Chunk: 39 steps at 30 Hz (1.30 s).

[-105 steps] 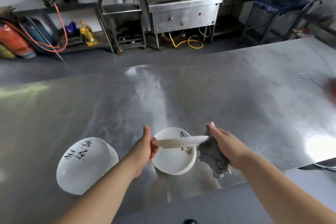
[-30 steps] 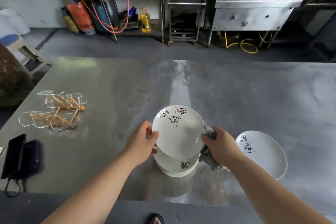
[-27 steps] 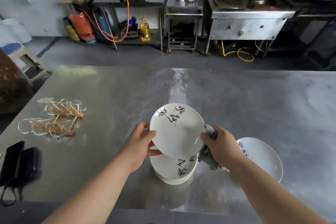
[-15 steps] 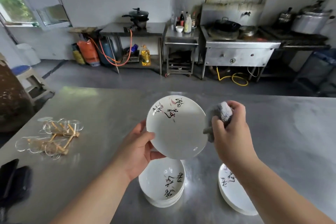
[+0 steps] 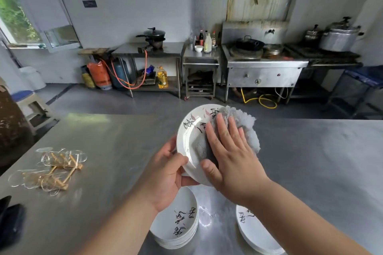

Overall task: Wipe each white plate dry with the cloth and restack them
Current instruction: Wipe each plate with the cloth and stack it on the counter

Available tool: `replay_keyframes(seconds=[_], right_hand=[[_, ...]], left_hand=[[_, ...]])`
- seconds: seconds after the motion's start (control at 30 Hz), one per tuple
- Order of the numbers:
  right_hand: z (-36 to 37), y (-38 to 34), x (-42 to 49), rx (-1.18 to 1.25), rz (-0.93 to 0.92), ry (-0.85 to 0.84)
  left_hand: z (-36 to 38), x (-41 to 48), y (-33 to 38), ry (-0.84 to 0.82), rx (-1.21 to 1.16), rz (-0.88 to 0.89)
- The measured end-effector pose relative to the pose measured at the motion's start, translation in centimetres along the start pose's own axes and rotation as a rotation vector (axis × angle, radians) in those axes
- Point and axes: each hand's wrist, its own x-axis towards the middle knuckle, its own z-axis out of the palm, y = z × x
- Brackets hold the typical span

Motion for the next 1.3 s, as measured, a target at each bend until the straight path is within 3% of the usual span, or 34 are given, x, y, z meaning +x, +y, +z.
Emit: replay_keyframes(seconds=[0.07, 0.23, 0.43, 0.63, 0.87, 1.07, 1.3], right_hand=[[-0.3, -0.7, 0.3, 0.058, -0.014, 0.034], [0.5, -1.1, -1.6, 0.086, -0.311, -0.007], [-2.0, 0.5, -0.9, -0.003, -0.108, 0.032], [-0.8, -1.4, -3.5, 0.049, -0.318, 0.025], [-3.6, 0.6, -2.3, -0.106, 0.018, 0.028], [-1.1, -1.8, -4.4, 0.004, -0.191, -0.051], [-3.7, 1.2, -3.0, -0.174, 0.078, -0.099]], left_hand=[[1.1, 0.0, 0.0, 0.009, 0.016, 0.017], [1.8, -0.3, 0.1, 0.016, 0.053, 0.023], [2.1, -1.0, -0.8, -0.015, 0.048, -0.007], [2.1, -1.1, 0.1, -0.011, -0.02, 0.004], [2.6, -1.2, 0.2, -0.042, -0.014, 0.02], [3.1, -0.7, 0.3, 0.006, -0.092, 0.026], [2.8, -0.6, -0.3, 0.007, -0.161, 0.002]])
